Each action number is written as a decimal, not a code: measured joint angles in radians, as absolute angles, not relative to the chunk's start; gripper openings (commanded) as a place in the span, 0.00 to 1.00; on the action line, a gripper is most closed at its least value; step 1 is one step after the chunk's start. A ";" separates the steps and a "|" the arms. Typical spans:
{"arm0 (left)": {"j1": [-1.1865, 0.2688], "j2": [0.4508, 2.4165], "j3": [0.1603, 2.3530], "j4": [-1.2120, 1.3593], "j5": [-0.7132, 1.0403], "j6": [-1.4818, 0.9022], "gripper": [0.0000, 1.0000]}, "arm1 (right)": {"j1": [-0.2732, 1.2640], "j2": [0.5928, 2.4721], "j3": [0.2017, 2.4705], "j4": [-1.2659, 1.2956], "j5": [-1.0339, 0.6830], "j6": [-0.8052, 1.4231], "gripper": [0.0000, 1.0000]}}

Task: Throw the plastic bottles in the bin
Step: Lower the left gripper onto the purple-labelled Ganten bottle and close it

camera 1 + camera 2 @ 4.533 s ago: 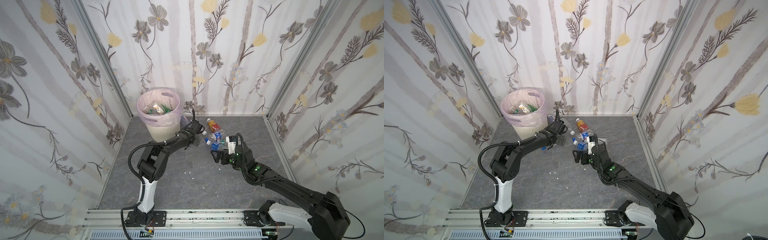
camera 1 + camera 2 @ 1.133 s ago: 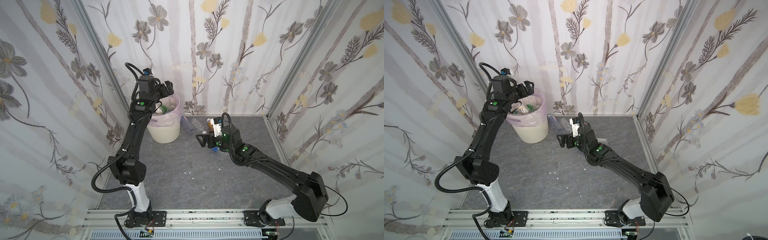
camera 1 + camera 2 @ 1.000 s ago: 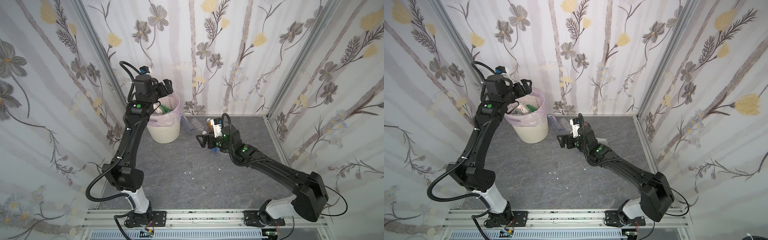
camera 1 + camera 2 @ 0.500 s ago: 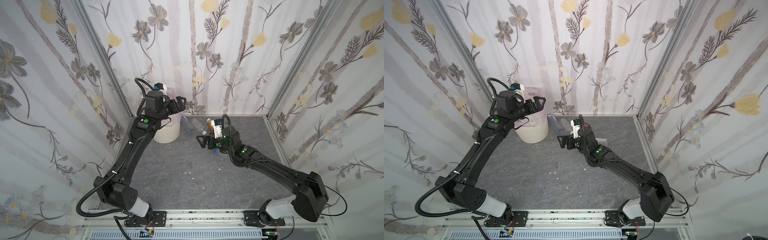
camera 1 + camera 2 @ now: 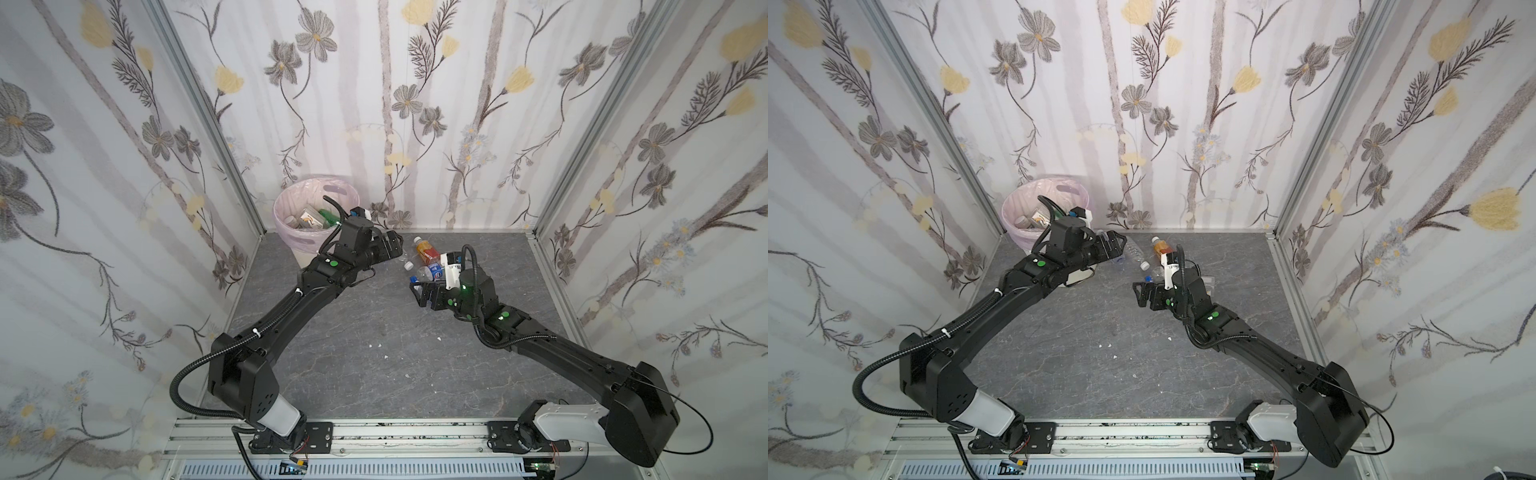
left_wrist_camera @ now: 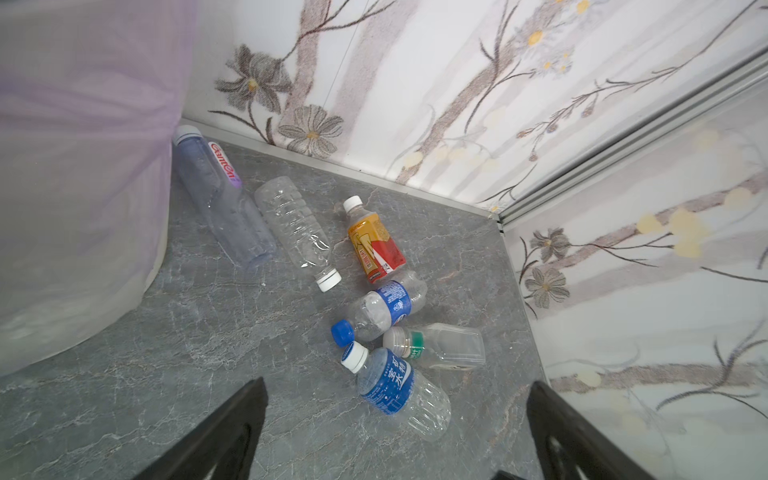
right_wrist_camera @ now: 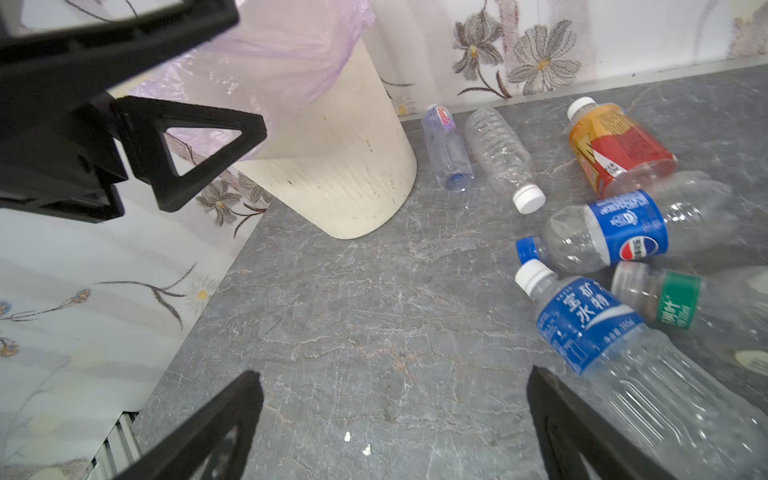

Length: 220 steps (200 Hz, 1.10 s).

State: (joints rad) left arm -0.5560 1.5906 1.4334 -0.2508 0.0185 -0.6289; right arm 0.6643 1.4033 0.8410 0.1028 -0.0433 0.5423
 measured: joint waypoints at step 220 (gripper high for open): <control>-0.537 2.357 1.954 -0.289 -0.493 -0.778 0.93 | 0.500 1.391 0.849 0.094 -0.133 0.505 1.00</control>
